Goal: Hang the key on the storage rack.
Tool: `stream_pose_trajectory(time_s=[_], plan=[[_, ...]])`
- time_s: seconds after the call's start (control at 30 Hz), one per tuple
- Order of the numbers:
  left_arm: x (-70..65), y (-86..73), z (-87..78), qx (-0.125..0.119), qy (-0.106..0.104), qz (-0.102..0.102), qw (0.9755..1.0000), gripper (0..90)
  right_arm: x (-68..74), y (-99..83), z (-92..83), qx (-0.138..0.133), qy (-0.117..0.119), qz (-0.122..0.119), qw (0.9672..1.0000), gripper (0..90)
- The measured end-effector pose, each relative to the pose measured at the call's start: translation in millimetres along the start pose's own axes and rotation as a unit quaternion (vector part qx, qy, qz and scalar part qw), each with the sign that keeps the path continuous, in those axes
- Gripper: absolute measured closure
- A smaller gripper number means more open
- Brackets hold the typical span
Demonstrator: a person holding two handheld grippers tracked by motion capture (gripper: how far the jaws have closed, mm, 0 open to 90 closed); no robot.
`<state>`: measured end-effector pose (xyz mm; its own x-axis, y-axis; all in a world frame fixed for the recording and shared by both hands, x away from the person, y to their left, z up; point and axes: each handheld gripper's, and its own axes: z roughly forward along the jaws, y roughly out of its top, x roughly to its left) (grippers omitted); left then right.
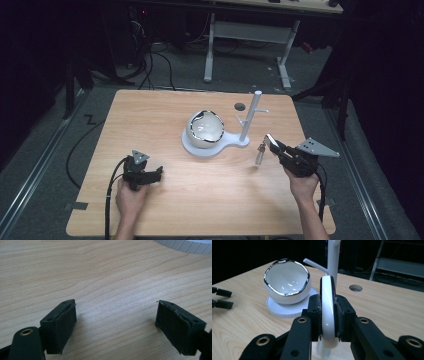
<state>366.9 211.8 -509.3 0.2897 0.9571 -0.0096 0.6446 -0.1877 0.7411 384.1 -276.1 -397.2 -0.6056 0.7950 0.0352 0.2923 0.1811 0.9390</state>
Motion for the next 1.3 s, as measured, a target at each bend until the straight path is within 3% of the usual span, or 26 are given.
stream_pose_trajectory(time_s=[0.3, 1.1, 1.3], plan=[[0.0, 0.0, 0.0, 0.000, 0.000, 0.000, 1.0000, 17.4, -3.5, 13.3, -5.1, -0.011, -0.003, -0.008, 0.9999, 76.3], [0.1, 0.0, 0.0, 0.000, 0.000, 0.000, 1.0000, 17.4, -16.9, 41.5, -11.2, -0.041, 0.001, 0.001, 0.9992, 76.3], [0.0, 0.0, 0.0, 0.000, 0.000, 0.000, 1.0000, 17.4, -16.2, 46.3, -7.7, -0.033, 0.002, -0.008, 0.9994, 76.3]])
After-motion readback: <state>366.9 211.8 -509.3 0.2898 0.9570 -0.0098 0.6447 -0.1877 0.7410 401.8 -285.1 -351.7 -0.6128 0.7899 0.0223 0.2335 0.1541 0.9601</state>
